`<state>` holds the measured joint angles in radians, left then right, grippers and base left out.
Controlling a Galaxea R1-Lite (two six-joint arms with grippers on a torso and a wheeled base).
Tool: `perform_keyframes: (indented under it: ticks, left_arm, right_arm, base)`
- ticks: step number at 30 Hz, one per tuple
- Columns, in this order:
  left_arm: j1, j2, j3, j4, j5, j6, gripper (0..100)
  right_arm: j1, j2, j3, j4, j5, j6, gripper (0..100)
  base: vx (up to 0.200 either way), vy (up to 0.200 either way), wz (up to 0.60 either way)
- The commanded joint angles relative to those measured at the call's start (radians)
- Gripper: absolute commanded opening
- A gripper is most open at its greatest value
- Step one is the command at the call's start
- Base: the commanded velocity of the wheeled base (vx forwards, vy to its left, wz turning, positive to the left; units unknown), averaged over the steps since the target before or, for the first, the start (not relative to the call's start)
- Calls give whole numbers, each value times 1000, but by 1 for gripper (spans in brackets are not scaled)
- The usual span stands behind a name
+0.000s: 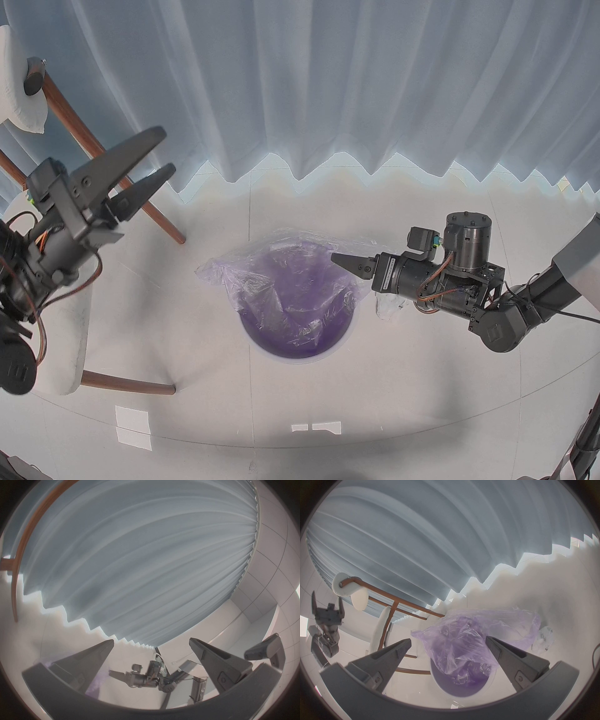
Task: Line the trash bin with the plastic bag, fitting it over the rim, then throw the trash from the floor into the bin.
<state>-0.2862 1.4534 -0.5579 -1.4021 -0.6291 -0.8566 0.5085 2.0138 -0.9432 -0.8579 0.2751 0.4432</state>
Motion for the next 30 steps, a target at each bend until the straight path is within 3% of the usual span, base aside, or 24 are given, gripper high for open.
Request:
perform_keyframes:
  ticks: [1,5,12,19,20,24,30]
  left_arm:
    - [51,159,-120,35,-12,10,100]
    - [25,148,-100,37,-9,8,100]
    - [79,130,-97,38,-9,14,100]
    - [79,64,-76,41,-12,10,100]
    - [74,56,-76,41,-14,8,100]
    - [65,18,-50,60,-52,4,100]
    - [62,-53,-50,302,-99,5,100]
  right_arm:
    - [1,51,-103,53,3,-12,100]
    - [5,85,-147,99,16,-18,100]
    - [33,114,-175,118,21,-26,100]
    - [56,117,-157,149,19,-29,100]
    - [56,114,-149,145,19,-29,0]
    - [79,77,-112,138,19,-24,0]
    - [137,16,7,132,21,-29,0]
  base:
    - [0,0,0]
    - [0,0,0]
    - [0,0,0]
    - [0,0,0]
    - [0,0,0]
    - [0,0,0]
    - [0,0,0]
